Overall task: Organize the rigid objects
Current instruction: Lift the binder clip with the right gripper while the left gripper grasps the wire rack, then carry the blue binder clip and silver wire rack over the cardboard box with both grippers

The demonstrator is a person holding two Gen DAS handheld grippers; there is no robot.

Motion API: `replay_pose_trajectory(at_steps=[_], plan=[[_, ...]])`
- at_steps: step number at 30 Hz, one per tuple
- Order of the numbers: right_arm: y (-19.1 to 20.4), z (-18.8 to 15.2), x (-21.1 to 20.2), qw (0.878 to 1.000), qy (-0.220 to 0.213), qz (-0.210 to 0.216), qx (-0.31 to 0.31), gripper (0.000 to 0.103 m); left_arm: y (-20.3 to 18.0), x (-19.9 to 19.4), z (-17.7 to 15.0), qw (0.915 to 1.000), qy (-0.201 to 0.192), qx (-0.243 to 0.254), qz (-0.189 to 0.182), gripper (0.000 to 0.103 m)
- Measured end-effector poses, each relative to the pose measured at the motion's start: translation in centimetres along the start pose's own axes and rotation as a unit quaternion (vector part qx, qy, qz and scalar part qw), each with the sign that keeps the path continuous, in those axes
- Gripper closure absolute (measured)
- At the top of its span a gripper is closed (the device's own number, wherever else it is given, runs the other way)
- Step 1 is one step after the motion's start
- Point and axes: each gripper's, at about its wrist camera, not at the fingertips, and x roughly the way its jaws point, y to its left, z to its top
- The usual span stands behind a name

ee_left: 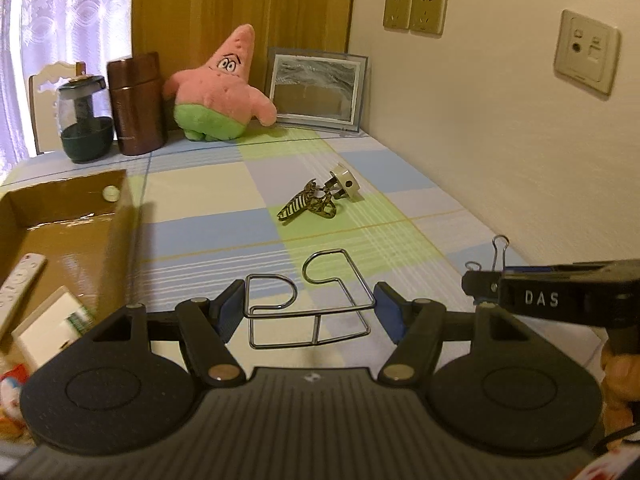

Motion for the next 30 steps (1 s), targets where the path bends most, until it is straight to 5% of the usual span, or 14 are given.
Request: replay_pose_trajectory(at_steps=[14, 30], plan=[[6.0, -3.4, -7.4, 0.999, -0.016, 0.041, -0.026, 0.064, 2.7, -8.7, -2.6, 0.9998, 0.001, -0.010, 0.020, 0.039], [13.5, -5.2, -8.6, 0.991, -0.015, 0.110, -0.075, 0.064, 8.3, -15.8, -4.7, 0.9965, -0.006, -0.031, 0.077, 0.039]])
